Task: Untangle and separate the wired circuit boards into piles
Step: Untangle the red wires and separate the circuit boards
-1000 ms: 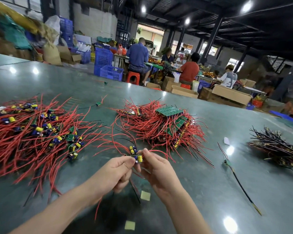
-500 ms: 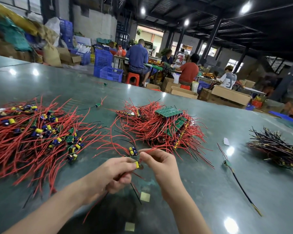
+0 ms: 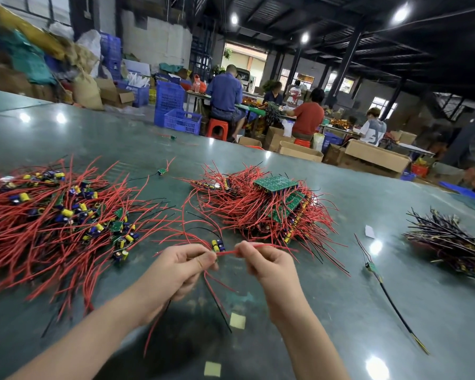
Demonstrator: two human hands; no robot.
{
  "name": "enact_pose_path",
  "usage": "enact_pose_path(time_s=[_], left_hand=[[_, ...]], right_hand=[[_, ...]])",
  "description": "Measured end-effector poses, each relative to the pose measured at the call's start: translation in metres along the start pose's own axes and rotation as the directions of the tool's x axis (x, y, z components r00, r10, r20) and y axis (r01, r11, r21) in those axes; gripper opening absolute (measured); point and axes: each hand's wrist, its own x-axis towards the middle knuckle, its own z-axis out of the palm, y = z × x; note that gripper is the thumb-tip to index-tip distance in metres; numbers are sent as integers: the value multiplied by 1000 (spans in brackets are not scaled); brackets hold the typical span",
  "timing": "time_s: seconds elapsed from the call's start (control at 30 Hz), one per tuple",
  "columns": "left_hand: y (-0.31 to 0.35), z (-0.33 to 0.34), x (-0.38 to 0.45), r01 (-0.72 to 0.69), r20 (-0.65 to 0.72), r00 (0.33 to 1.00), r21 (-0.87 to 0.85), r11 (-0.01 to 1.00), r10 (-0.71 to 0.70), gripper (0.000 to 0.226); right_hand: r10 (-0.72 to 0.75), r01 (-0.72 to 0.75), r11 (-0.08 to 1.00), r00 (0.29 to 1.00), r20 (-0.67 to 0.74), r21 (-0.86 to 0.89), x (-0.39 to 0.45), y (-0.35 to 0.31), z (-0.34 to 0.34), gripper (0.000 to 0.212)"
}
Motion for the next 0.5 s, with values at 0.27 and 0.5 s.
enact_pose_path(time_s=[0.27,0.5], left_hand=[[-5,2,2,-50,-46,997,190,981,60,23],[-11,-8,10,-84,-100,987,363,928,128,24]], right_hand=[[-183,149,974,962,-202,-174,4,7,-1,18],[-153,76,945,962,-225,-317,10,9,-10,15]])
